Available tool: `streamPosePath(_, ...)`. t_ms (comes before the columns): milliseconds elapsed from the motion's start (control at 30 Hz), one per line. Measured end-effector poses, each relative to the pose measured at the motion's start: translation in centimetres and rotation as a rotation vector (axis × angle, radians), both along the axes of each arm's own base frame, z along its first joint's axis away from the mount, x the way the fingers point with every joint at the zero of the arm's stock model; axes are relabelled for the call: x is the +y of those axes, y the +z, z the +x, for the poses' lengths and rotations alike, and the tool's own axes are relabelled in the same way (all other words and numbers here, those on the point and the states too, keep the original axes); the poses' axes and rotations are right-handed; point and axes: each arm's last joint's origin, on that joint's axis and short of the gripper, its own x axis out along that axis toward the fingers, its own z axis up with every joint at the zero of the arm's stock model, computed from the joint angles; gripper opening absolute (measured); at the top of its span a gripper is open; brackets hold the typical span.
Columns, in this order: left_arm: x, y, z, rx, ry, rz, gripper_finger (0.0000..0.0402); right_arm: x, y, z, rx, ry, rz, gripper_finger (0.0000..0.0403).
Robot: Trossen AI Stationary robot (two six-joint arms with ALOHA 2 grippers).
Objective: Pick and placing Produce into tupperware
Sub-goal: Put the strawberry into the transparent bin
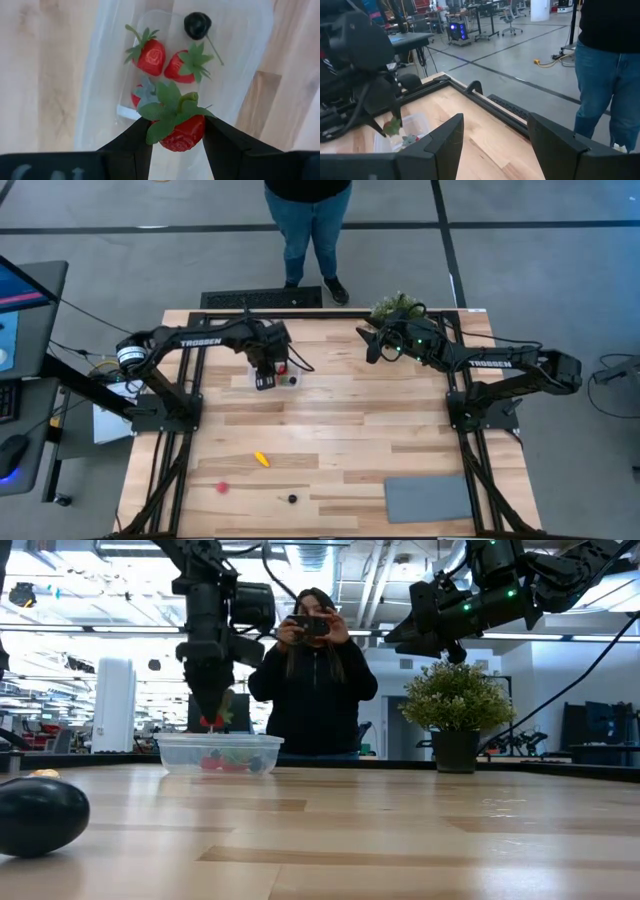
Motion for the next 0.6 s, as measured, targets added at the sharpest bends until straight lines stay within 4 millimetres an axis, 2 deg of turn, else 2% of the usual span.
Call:
streamPosePath(333,-0.6,-3.1,-1.2,0.031,-0.001,-0.026,0.0135,0.0,0.0,0.0,0.003,0.000,0.002,0.0244)
streamPosePath(600,-0.2,-3.3,-0.9,-0.006,0.057,0.007,0.0152,0.0,0.0,0.0,0.003,0.000,0.002,0.0244)
